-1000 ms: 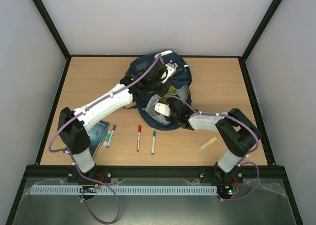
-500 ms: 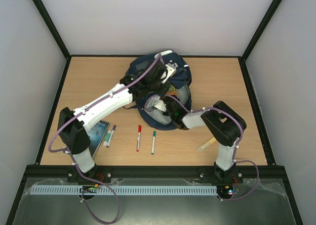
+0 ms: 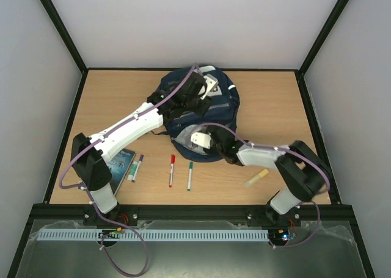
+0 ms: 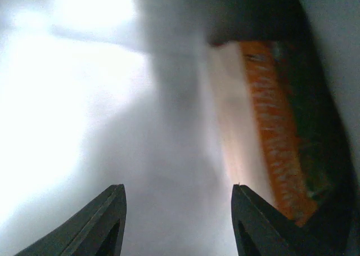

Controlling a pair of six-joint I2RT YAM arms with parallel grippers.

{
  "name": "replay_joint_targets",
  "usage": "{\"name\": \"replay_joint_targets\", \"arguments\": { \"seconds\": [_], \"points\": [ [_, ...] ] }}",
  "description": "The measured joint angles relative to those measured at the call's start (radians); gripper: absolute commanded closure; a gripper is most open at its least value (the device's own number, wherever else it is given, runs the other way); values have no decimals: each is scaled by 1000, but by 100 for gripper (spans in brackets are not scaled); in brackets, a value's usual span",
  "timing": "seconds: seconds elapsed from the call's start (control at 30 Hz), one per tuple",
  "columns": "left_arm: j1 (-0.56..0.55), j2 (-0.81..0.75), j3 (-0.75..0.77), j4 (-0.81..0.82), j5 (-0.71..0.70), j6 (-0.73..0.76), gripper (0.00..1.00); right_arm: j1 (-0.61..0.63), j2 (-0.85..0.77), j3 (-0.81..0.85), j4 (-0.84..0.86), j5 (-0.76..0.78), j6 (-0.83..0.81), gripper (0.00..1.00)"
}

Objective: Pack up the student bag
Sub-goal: Place the book in the student bag, then move the student bag to the center of the board.

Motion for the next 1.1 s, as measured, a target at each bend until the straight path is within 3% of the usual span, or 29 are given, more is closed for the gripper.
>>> {"name": "replay_joint_targets", "arguments": {
  "seconds": [0.1, 0.27, 0.33, 0.5, 0.67, 0.83, 1.1],
  "points": [
    [14, 1, 16, 13, 14, -13, 51, 39, -141, -39, -180, -102, 23, 48],
    [28, 30, 18, 20, 28, -43, 10, 51, -370, -44, -447, -261, 94, 47],
    [33, 38, -3, 27, 18, -61, 1, 53, -448, -45, -551, -310, 124, 46],
    [92, 38, -105, 41, 17, -156, 1, 53, -592, -67, -734, -439, 223, 42],
    [341, 37, -267, 98, 141, -339, 1, 53, -650, -94, -809, -533, 325, 43],
    [549, 38, -448, 153, 257, -489, 1, 30, -673, -95, -797, -528, 408, 44],
    [577, 134, -517, 280, 461, -607, 9, 22, -690, -131, -764, -467, 447, 43]
  ]
}}
